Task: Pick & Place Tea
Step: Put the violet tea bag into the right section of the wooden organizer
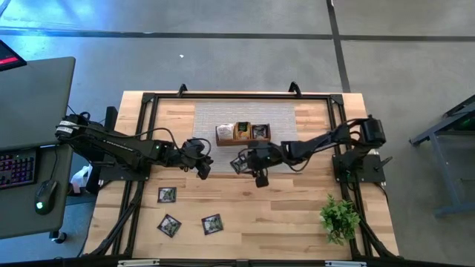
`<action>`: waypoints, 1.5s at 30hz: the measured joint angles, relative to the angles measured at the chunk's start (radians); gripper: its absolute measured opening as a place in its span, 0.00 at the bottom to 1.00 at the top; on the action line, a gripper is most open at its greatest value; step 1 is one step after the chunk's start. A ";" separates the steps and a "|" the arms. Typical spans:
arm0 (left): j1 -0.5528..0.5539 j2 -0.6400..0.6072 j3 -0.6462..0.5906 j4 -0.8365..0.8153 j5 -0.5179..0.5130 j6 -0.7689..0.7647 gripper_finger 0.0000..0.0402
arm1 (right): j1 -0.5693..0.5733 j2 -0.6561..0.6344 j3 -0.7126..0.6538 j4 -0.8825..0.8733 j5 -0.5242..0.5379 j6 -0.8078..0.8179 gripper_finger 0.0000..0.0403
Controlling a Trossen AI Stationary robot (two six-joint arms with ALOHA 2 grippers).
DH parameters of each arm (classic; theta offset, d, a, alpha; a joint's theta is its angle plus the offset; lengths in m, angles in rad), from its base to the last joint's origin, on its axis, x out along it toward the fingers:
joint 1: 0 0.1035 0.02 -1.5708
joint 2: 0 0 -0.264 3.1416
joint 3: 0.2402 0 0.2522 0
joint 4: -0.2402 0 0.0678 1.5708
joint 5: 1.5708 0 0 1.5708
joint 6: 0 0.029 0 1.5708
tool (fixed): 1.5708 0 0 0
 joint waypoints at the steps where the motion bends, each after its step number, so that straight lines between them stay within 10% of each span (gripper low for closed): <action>1: 0.000 0.000 0.000 0.001 0.000 0.000 0.23 | -0.012 0.009 0.000 0.001 0.000 0.000 0.44; 17: 0.000 0.000 0.000 0.007 0.000 0.001 0.23 | -0.081 0.257 0.385 -0.427 -0.078 -0.113 0.47; 36: 0.000 0.000 0.000 0.006 0.006 0.002 0.23 | -0.177 0.301 0.396 -0.504 -0.191 -0.103 0.45; 45: 0.000 0.000 0.000 0.005 0.009 0.001 0.23 | -0.155 0.306 0.396 -0.554 -0.138 -0.087 0.19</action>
